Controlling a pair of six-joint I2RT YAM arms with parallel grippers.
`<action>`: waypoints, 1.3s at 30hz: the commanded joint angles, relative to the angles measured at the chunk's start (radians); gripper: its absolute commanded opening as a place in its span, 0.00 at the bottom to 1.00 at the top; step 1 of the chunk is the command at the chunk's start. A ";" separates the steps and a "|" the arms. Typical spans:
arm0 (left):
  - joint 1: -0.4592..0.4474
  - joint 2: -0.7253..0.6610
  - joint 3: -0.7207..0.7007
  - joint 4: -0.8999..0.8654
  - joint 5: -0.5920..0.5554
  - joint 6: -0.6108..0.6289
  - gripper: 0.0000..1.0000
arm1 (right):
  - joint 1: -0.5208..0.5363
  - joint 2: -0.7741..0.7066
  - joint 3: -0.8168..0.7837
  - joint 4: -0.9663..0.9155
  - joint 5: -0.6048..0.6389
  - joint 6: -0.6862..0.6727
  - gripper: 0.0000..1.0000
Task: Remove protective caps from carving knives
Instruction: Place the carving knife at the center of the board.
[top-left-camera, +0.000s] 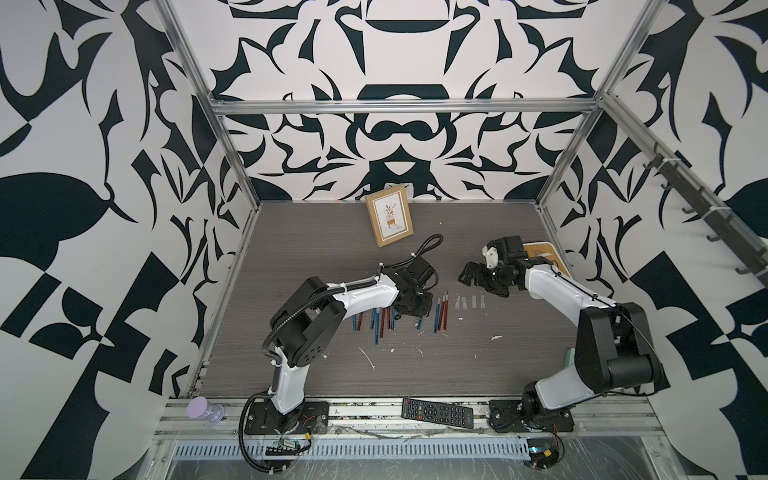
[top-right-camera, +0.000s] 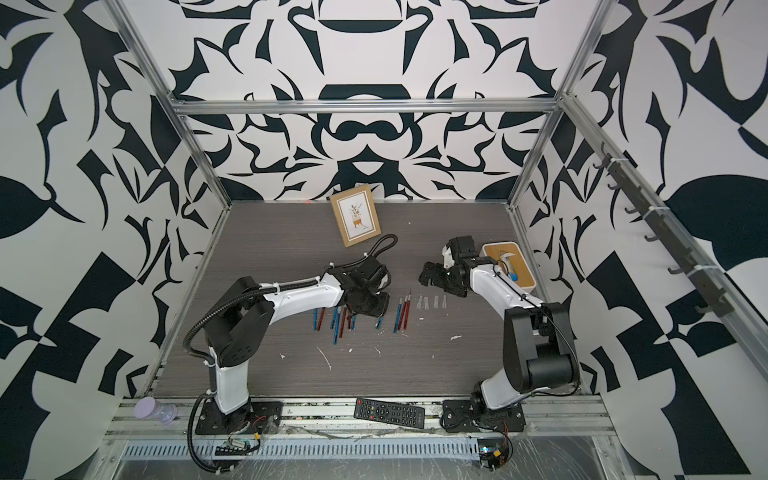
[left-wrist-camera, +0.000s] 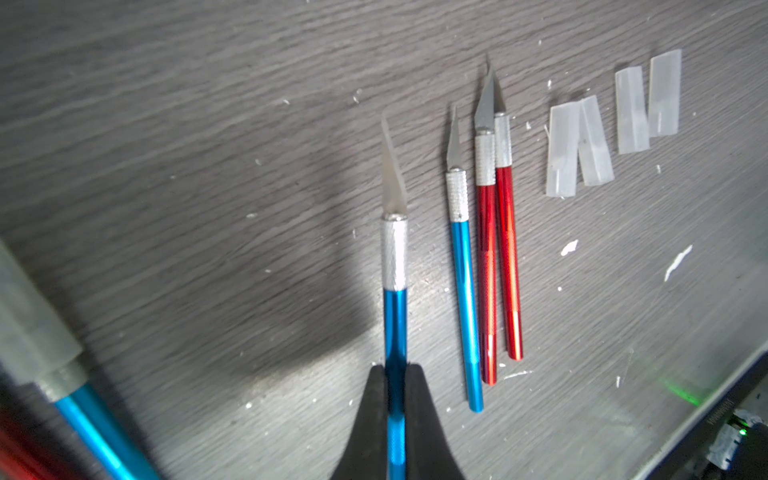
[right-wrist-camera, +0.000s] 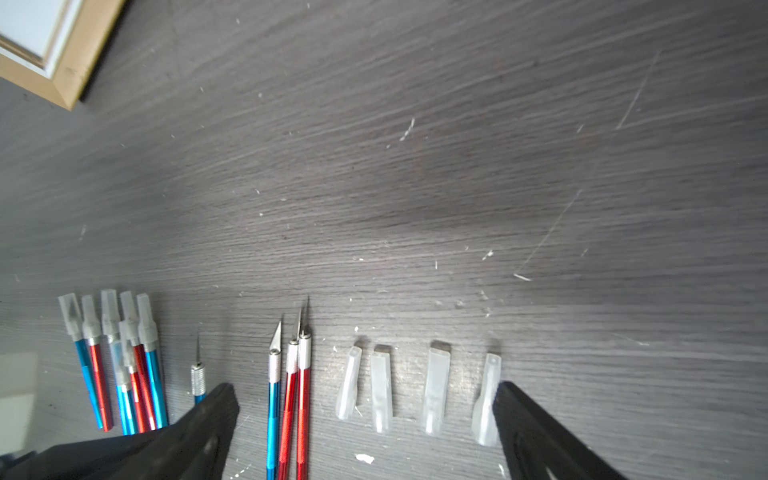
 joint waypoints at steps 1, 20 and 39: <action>-0.002 0.014 0.025 -0.029 -0.005 -0.020 0.00 | -0.010 -0.028 -0.002 0.002 -0.011 0.001 0.99; -0.003 0.061 0.071 -0.061 0.002 -0.111 0.02 | -0.037 -0.030 -0.043 0.044 -0.051 -0.002 1.00; -0.007 0.121 0.132 -0.126 0.009 -0.103 0.09 | -0.050 -0.027 -0.071 0.070 -0.070 -0.003 1.00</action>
